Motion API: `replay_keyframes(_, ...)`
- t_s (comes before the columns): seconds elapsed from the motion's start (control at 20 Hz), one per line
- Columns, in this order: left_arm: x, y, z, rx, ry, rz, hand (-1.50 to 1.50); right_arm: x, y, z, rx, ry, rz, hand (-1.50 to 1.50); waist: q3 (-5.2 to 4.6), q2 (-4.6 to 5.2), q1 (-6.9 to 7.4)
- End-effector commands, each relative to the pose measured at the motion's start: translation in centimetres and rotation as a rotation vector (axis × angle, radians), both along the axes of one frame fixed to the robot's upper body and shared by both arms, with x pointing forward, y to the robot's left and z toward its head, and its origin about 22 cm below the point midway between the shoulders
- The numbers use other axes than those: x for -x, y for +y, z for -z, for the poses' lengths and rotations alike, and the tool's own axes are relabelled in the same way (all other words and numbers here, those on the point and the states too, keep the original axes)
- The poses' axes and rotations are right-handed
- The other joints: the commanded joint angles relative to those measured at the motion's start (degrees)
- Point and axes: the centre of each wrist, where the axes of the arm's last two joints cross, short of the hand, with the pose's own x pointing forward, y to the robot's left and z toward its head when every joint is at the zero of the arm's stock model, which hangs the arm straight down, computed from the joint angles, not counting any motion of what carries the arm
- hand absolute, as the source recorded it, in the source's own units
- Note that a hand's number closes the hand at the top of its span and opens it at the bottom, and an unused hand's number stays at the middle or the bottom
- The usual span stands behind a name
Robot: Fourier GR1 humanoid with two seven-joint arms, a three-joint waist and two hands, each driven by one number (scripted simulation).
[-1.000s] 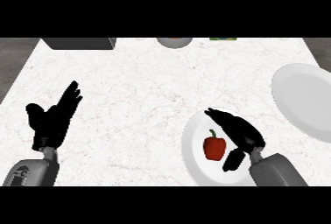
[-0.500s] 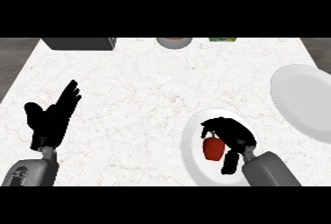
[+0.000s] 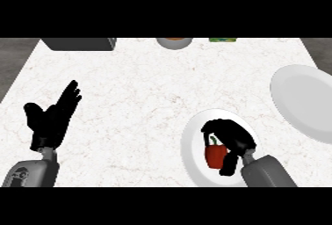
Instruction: Pick the bell pepper from the plate and place it in the plate
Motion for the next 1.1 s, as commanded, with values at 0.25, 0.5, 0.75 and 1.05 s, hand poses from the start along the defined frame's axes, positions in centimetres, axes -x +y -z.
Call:
replay_keyframes(0.25,-1.1,-2.0,0.1,0.003,0.020,0.004,0.00,-2.2,-1.8,-0.7,-0.036,-0.198,0.230,1.50,0.45,0.54,0.02)
replay_keyframes(0.5,-1.2,1.1,0.1,-0.009,0.013,-0.034,0.00,-2.4,-3.8,-5.7,-0.097,-0.531,0.364,1.50,0.42,0.34,-1.05)
replay_keyframes(0.75,0.4,1.3,1.0,-0.001,0.003,-0.016,0.00,-2.1,-5.7,-9.6,-0.096,-0.812,0.568,1.50,0.38,0.21,-0.82)
replay_keyframes(1.05,0.4,0.2,0.1,-0.002,-0.007,0.004,0.00,-0.9,-9.3,-10.7,-0.189,-0.809,0.768,1.50,0.44,0.39,-0.14)
